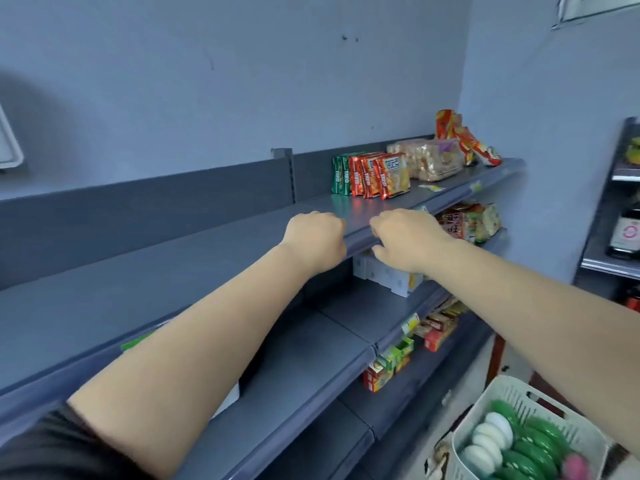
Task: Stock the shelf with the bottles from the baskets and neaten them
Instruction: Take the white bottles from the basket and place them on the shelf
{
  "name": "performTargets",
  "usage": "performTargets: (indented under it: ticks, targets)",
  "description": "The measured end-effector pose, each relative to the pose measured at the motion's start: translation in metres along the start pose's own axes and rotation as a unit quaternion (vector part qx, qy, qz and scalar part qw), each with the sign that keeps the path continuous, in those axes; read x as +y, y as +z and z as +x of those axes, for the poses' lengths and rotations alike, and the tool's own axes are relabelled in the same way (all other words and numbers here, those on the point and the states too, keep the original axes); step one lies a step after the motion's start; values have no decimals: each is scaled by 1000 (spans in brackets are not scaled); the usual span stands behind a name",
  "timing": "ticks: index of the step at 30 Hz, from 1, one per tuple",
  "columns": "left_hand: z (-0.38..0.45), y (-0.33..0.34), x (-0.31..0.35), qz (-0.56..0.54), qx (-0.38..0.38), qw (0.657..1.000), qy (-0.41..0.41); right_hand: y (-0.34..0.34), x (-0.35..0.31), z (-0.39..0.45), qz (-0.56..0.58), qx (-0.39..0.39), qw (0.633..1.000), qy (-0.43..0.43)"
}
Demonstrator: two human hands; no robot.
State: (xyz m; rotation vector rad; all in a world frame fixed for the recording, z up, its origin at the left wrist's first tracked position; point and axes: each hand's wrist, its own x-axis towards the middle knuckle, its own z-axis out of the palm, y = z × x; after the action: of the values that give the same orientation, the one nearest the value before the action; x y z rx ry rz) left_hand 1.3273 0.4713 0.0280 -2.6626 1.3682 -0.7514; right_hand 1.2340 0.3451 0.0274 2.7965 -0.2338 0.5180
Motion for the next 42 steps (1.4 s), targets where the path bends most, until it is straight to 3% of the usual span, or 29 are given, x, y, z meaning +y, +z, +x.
performTargets:
  ticks: [7,15,24,30,35,42]
  targets:
    - [35,38,118,-38,-29,995,85,44,89,-79,7,-30,996,82]
    - [36,113,228,-85,-100,970,206,131,136,-162,37,-130,976,170]
    - [53,231,296,-172,-238,917,270,248,155,-208,138,-247,902,327]
    - [53,323,328,-272,-376,861,208,334,155,-231,229,-318,814,428]
    - [32,405,365,-314,-461,814,162,409,150,-251,277,-354,772,449]
    - [16,504,423,-297,-497,813,60,518,148,-274,324,-374,728,474]
